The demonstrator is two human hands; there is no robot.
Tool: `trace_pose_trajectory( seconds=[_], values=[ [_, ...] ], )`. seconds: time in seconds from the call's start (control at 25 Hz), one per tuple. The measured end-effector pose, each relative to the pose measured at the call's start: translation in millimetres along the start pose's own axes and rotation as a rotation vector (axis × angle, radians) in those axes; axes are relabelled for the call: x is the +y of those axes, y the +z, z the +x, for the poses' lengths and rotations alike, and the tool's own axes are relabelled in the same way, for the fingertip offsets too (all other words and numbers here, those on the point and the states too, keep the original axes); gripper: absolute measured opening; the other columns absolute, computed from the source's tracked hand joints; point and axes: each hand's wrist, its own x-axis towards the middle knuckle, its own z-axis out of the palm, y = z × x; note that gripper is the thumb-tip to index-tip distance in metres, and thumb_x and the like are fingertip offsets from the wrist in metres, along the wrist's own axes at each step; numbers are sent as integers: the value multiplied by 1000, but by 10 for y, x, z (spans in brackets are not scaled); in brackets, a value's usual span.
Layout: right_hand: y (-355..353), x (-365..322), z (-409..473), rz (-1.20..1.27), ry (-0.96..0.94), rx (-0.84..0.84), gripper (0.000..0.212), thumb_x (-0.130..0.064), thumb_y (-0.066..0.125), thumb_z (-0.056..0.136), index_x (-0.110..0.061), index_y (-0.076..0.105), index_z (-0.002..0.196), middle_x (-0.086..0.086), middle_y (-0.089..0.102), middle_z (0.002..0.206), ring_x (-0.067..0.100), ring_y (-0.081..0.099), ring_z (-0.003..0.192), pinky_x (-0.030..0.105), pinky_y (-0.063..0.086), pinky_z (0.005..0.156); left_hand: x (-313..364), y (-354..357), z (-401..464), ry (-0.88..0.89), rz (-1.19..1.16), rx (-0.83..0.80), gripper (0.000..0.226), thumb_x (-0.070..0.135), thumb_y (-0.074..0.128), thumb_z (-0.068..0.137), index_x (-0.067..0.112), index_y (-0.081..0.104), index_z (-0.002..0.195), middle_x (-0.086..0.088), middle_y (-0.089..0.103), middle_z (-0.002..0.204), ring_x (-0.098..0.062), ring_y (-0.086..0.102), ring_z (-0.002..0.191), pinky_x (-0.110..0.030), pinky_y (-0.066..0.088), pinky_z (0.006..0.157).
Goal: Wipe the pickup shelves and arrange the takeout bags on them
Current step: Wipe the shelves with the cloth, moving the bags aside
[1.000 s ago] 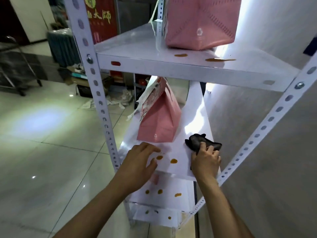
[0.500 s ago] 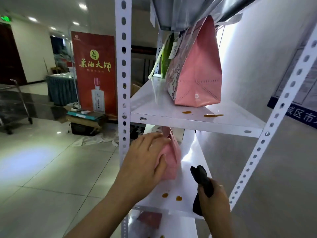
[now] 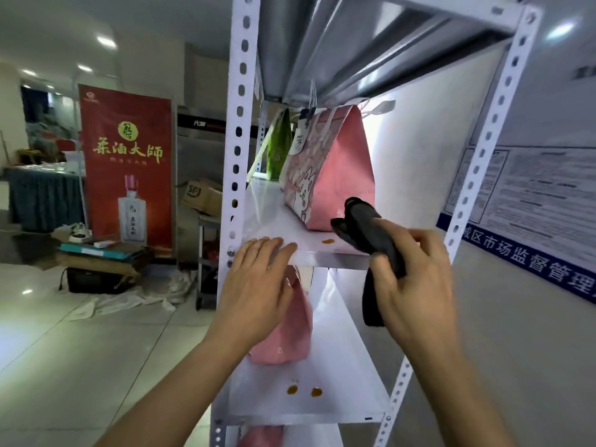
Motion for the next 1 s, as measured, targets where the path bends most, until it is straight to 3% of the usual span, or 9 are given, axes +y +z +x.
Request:
trace_pose_trajectory(
  seconds=[0.08, 0.16, 0.32, 0.44, 0.6, 0.72, 1.0],
  values=[
    [182, -163, 371, -184, -207, -85, 46, -33, 42, 89, -36, 62, 129, -5, 59, 117, 21, 51, 99, 36, 44, 85, -30, 5, -4, 13, -27, 22, 50, 28, 58, 91, 21, 49, 140, -4, 52, 142, -24, 43, 133, -41, 26, 117],
    [403, -210, 623, -342, -345, -268, 43, -28, 42, 93, -35, 63, 130, -2, 65, 117, 25, 51, 99, 38, 40, 89, -40, -4, 3, 18, -57, 31, 50, 27, 60, 91, 22, 49, 139, -3, 52, 141, -24, 44, 132, -41, 27, 117],
    [709, 14, 684, -386, -358, -491, 45, -31, 33, 97, -41, 57, 133, -6, 62, 116, 22, 52, 104, 39, 31, 90, -47, 10, -1, 10, -90, 29, 51, 26, 59, 93, 23, 47, 142, -2, 50, 144, -23, 41, 136, -43, 27, 118],
    [771, 76, 679, -220, -278, -504, 54, -42, 24, 88, -45, 61, 127, -11, 59, 107, 16, 54, 104, 40, 29, 101, -39, 61, -1, 5, -121, 62, 52, 22, 62, 91, 20, 49, 141, -3, 51, 143, -24, 43, 134, -44, 28, 117],
    [773, 176, 717, -118, -213, -547, 42, -34, 38, 92, -40, 63, 125, -11, 58, 112, 17, 57, 98, 35, 45, 78, -59, 126, -19, 21, -115, 100, 50, 22, 51, 91, 19, 49, 142, -3, 51, 142, -24, 42, 134, -43, 25, 119],
    [623, 494, 738, -145, -145, -466, 37, -27, 41, 96, -37, 65, 123, -10, 63, 123, 19, 59, 102, 39, 49, 83, -85, 155, -25, 34, -113, 115, 51, 26, 42, 91, 20, 49, 142, -3, 52, 141, -23, 43, 133, -43, 24, 120],
    [370, 1012, 845, -275, 25, -347, 32, -24, 38, 99, -29, 67, 111, -1, 66, 107, 19, 47, 79, 34, 36, 67, -36, 242, -2, -6, -145, 174, 51, 23, 51, 86, 18, 54, 137, -6, 55, 137, -25, 45, 131, -44, 24, 120]
  ],
)
